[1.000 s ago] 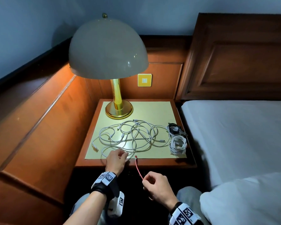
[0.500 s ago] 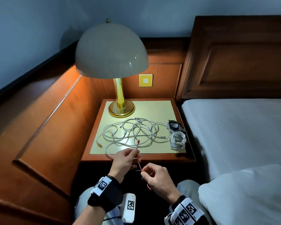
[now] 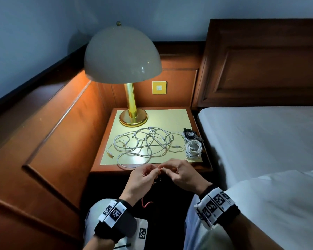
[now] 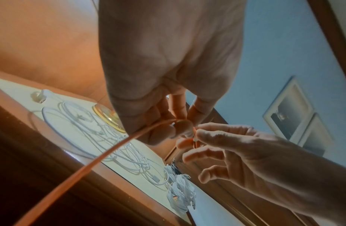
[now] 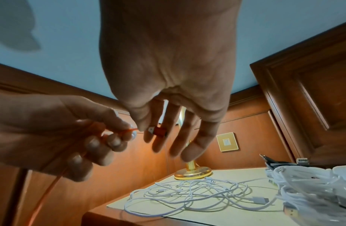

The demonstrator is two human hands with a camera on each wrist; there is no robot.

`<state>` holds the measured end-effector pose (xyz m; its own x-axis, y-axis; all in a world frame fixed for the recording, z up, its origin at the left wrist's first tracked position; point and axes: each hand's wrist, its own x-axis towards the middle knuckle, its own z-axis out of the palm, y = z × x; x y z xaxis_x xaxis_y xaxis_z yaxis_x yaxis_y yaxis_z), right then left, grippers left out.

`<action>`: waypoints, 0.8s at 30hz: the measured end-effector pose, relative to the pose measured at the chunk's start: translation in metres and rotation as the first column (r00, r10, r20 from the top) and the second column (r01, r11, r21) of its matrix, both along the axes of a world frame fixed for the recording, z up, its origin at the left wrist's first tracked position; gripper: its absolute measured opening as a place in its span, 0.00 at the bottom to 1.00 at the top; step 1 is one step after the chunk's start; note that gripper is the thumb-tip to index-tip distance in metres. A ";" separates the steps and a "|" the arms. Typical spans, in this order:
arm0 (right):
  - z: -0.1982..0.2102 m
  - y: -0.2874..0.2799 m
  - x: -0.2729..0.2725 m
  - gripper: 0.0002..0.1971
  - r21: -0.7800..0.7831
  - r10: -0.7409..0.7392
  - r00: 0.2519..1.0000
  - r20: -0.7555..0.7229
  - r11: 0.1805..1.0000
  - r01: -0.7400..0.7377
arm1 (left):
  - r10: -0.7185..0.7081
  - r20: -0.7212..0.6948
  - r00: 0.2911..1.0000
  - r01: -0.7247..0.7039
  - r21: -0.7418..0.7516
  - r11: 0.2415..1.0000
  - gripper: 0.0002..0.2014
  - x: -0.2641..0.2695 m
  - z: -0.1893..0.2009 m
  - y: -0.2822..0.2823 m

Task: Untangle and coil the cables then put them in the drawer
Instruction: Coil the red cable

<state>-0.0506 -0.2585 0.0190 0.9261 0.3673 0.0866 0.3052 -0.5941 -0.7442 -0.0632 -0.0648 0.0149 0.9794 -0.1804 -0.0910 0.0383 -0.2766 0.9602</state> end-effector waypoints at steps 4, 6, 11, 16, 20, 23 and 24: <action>0.000 -0.002 -0.013 0.08 0.083 0.014 0.995 -0.103 0.997 -0.005 | -0.054 0.174 0.983 0.023 0.177 0.984 0.06 0.000 0.000 0.006; -0.002 -0.001 -0.018 0.09 0.182 0.046 0.970 -0.238 0.983 -0.002 | -0.074 0.209 0.975 0.038 0.169 0.985 0.04 -0.001 0.000 0.008; -0.003 0.007 -0.031 0.10 0.568 0.284 0.817 -0.502 0.820 0.064 | -0.124 0.204 0.971 0.106 0.098 0.989 0.04 0.001 0.006 0.011; -0.002 0.014 -0.035 0.12 0.802 0.535 0.663 -0.524 0.571 0.174 | -0.143 0.021 0.990 0.144 -0.224 0.964 0.10 -0.003 0.017 0.004; 0.002 0.020 -0.038 0.10 0.882 0.648 0.611 -0.455 0.421 0.210 | -0.228 -0.172 0.958 0.094 -0.563 0.821 0.14 -0.006 0.022 0.000; 0.010 0.027 -0.039 0.07 0.910 0.681 0.606 -0.412 0.338 0.239 | -0.232 -0.207 0.950 0.059 -0.612 0.789 0.22 0.003 0.006 0.001; 0.014 0.030 -0.038 0.07 0.916 0.678 0.616 -0.401 0.307 0.259 | -0.220 -0.200 0.955 0.048 -0.627 0.778 0.23 0.004 0.003 -0.001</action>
<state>-0.0889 -0.2283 0.0325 0.7299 0.6827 -0.0342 -0.5193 0.5214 -0.6771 -0.0591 -0.0655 0.0174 0.8996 -0.4096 -0.1518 0.3056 0.3418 0.8887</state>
